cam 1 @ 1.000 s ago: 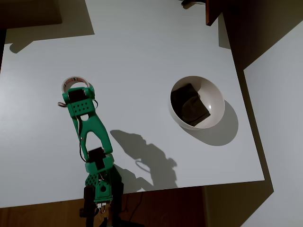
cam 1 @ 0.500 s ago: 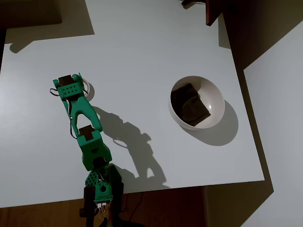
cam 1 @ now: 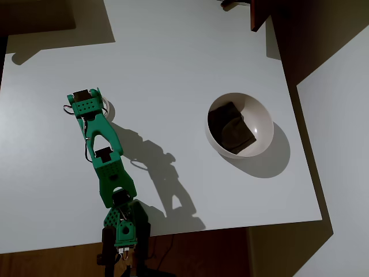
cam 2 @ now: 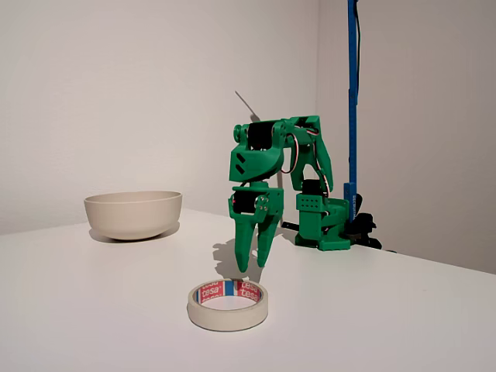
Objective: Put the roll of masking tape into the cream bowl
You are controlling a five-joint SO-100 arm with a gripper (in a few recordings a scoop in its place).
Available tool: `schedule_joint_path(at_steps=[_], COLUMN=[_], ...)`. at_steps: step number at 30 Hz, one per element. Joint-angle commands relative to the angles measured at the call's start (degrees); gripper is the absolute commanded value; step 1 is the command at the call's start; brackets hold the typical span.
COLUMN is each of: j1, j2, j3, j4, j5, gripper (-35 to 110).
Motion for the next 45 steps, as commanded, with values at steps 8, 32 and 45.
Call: schedule_joint_path(at_steps=[8,32,45], j1=[0.44,0.44,1.76], j2=[-1.14,-8.26,12.83], j3=[-3.69,-3.96,-4.13], j4=[-2.29,-8.53,-2.64], j5=[0.79,1.23,3.16], gripper=[16,-8,-8])
